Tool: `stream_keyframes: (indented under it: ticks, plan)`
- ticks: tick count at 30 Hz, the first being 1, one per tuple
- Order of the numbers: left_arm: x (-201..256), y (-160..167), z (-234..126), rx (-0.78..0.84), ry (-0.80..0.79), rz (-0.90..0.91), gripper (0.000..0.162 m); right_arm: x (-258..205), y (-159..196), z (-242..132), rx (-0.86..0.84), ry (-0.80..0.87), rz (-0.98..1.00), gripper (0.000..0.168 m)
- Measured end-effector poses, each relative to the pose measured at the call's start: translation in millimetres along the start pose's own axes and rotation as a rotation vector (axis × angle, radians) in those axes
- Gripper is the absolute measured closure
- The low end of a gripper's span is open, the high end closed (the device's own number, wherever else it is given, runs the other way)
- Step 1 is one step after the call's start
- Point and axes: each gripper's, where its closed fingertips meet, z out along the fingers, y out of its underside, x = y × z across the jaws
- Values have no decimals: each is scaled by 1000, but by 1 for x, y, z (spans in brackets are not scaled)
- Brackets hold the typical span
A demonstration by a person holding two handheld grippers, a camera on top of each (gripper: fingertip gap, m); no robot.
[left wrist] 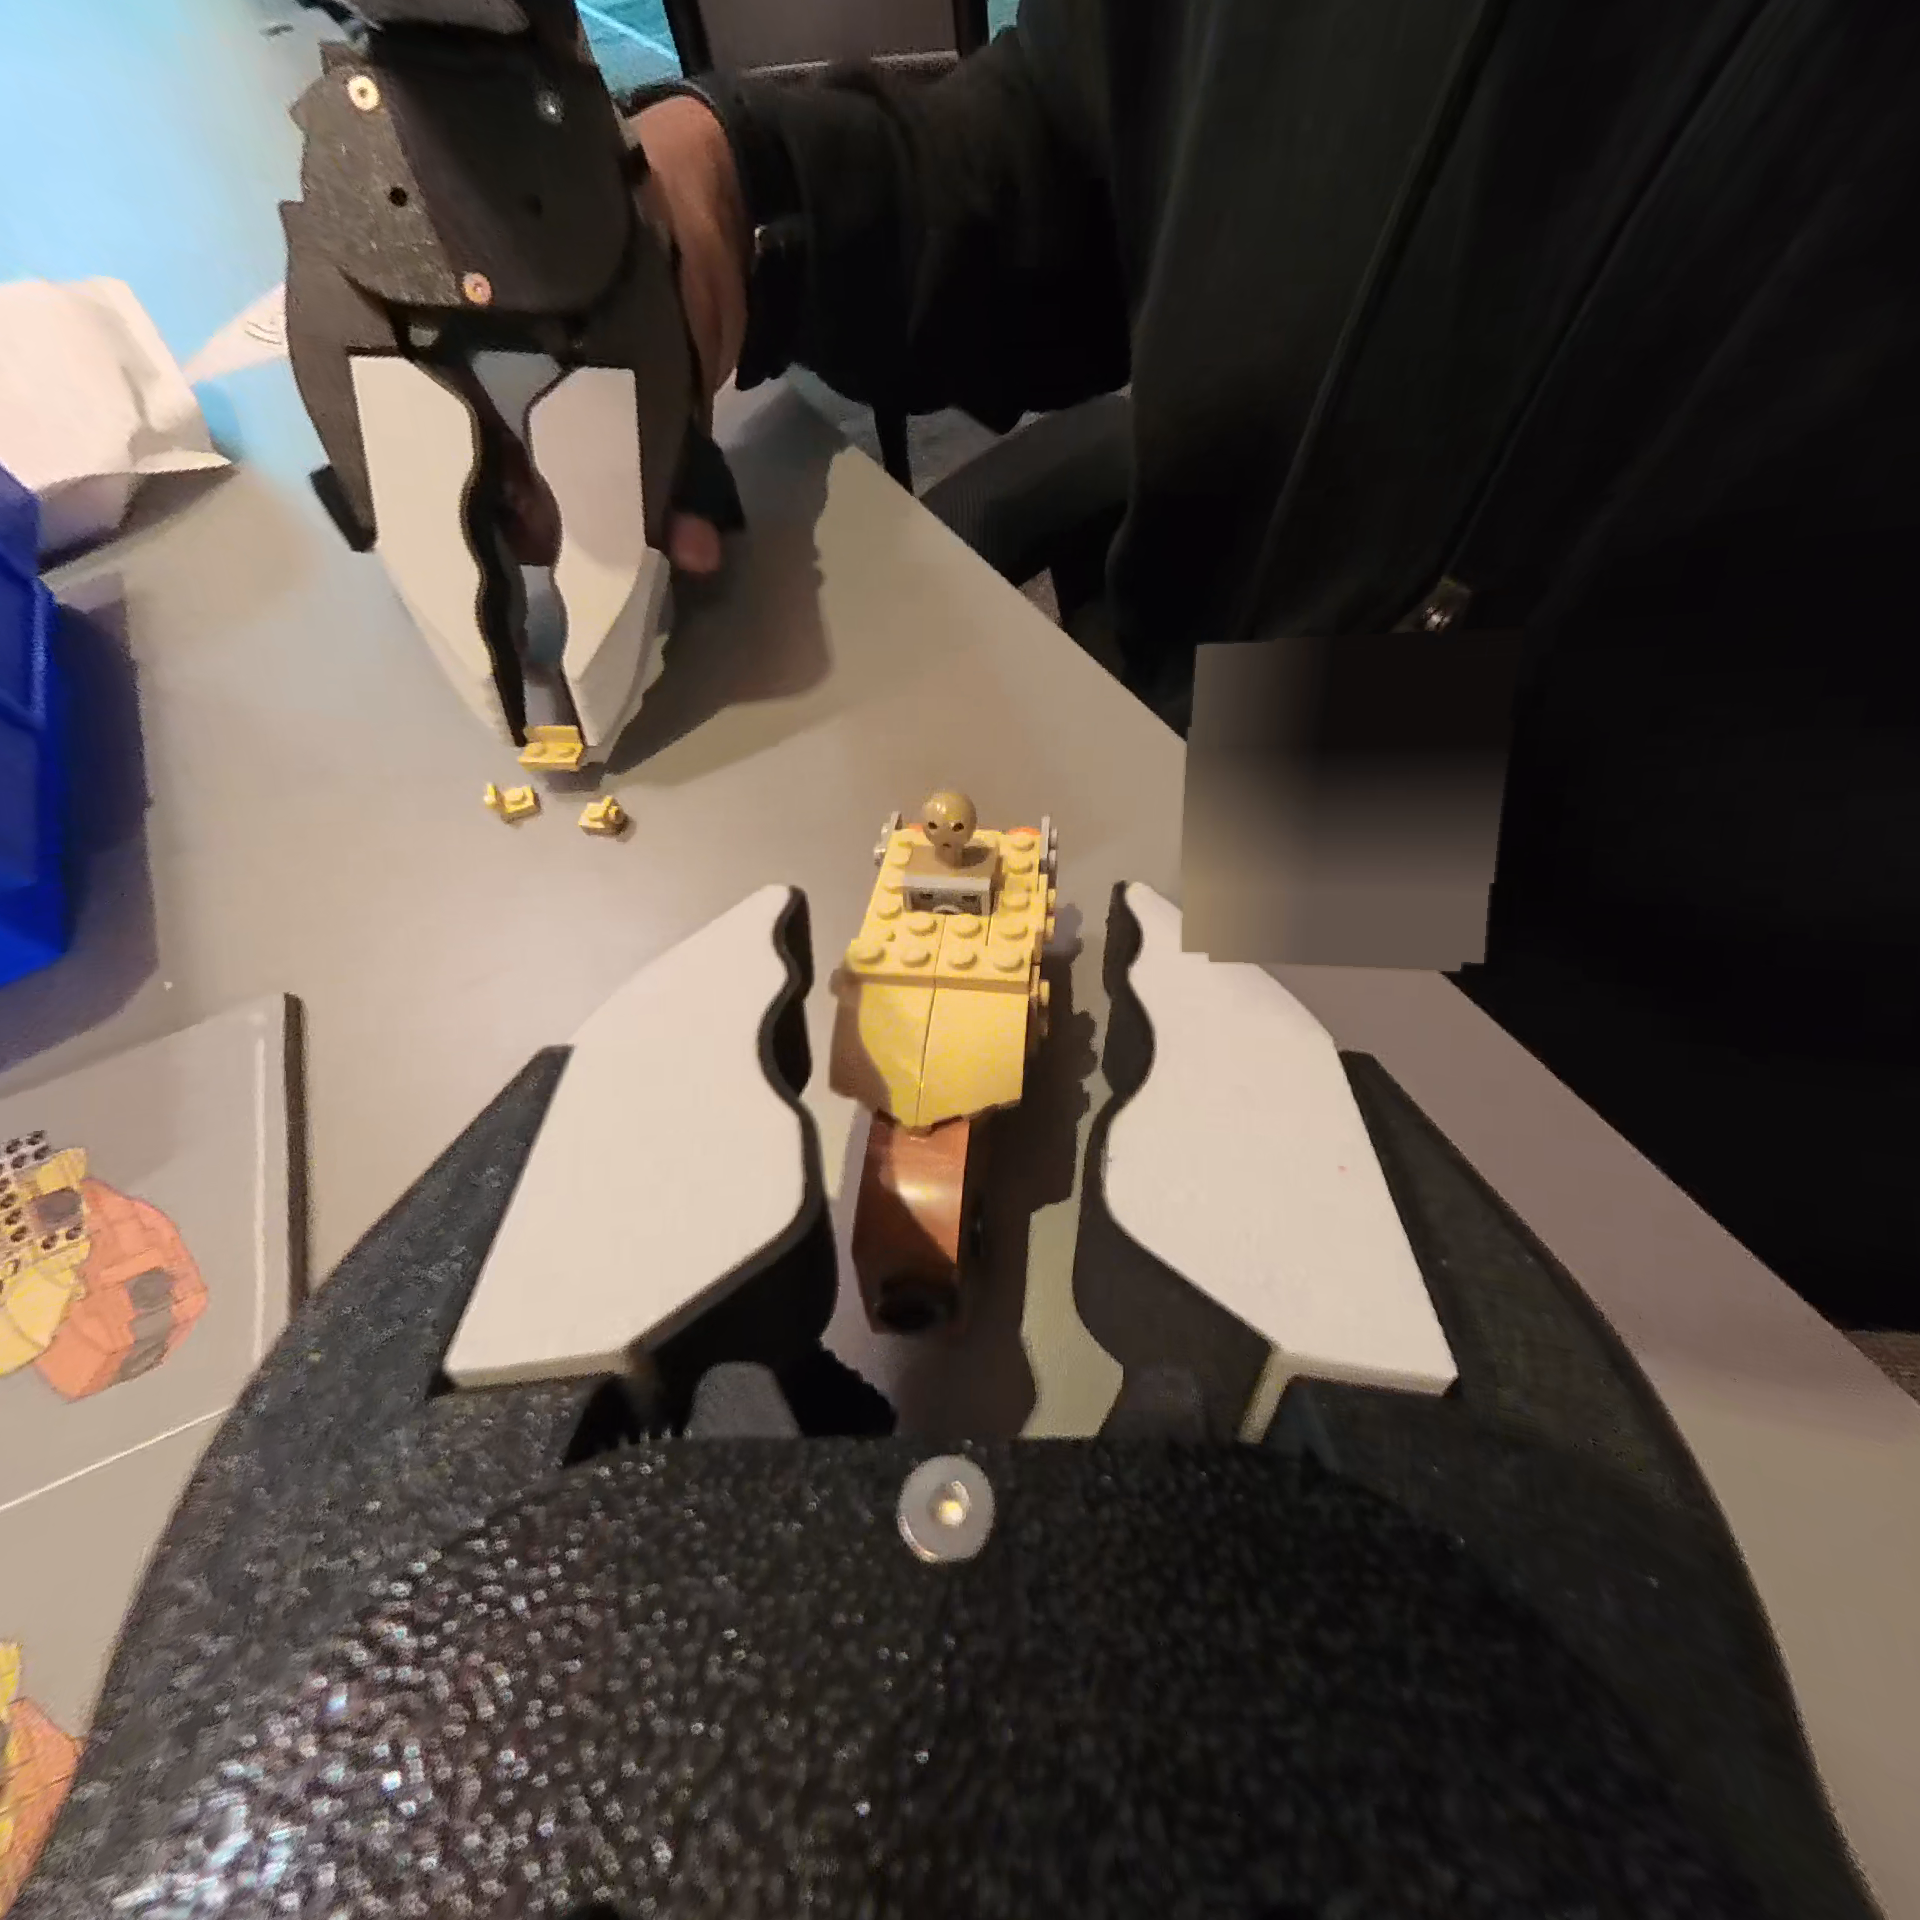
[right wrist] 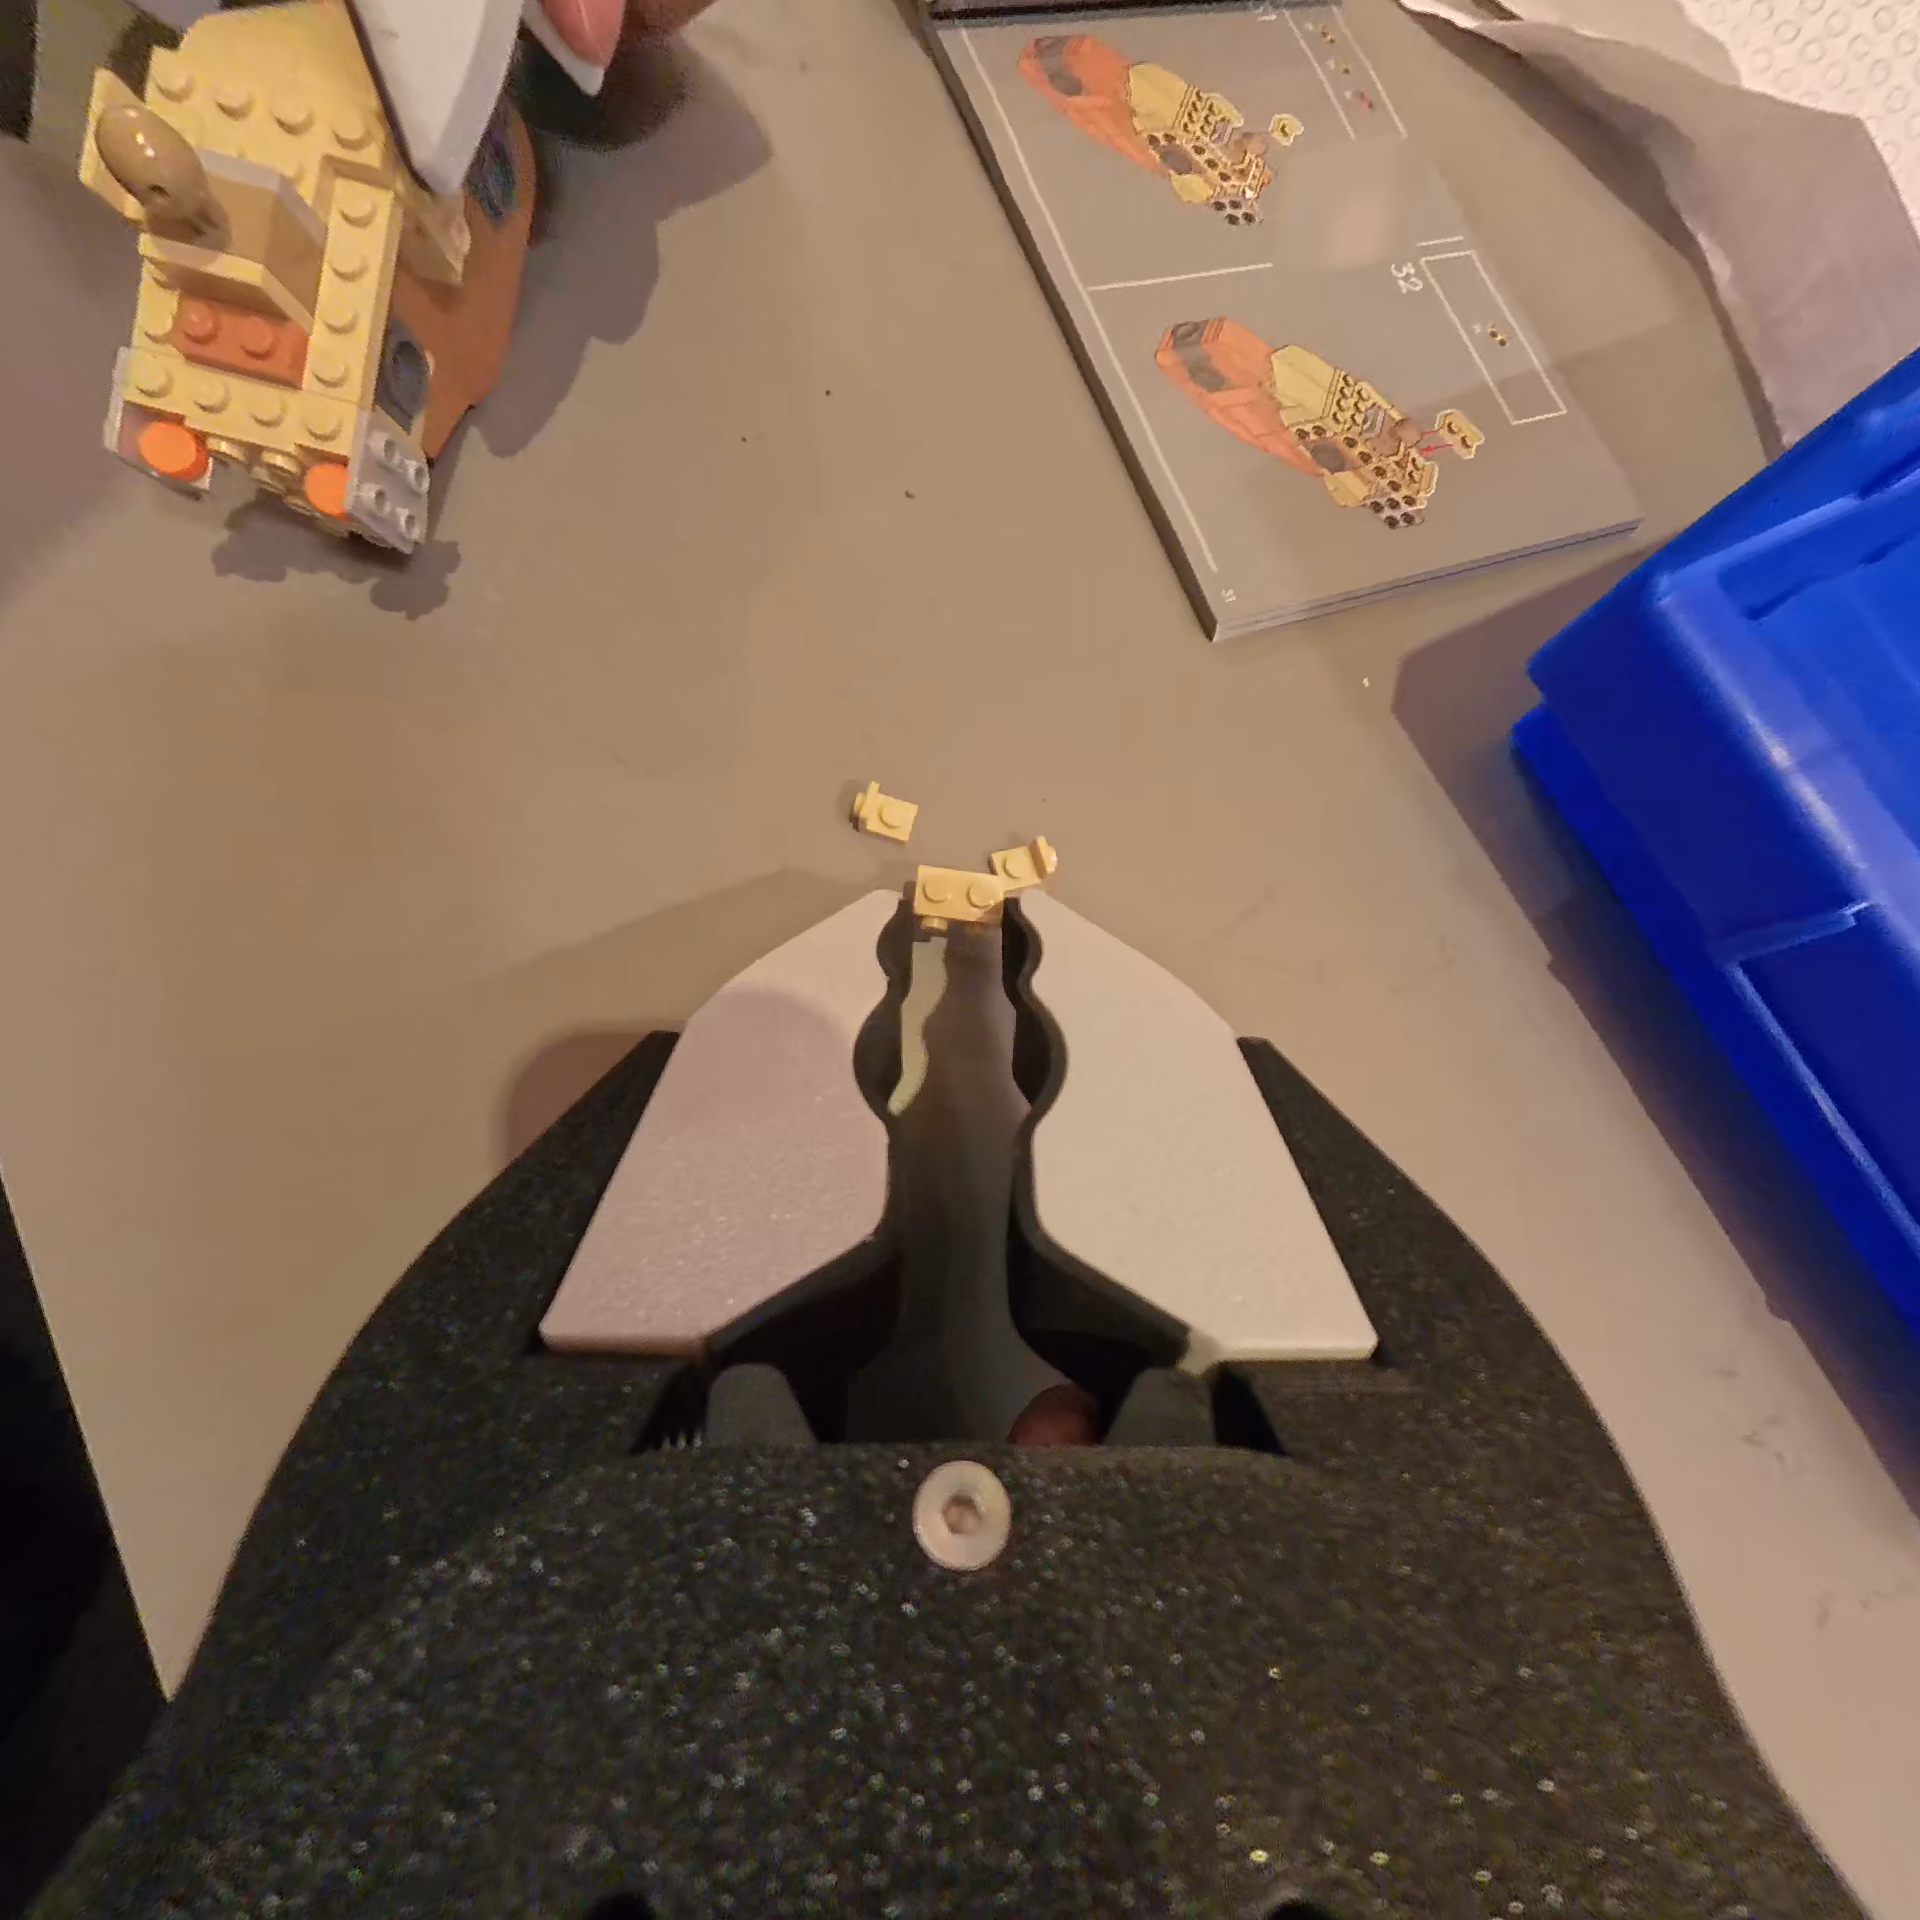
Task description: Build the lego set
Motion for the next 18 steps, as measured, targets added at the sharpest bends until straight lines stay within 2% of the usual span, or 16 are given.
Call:
stream_keyframes:
  ticks: [6, 18]
  plan:
    - [-4, 10, 11, -70, -2, -16, 104, 0, 0, 0, 2, -3, 5, 152]
    - [2, 17, 16, -127, 46, -14, 117, 0, 2, 2, -12, 2, -6, 152]
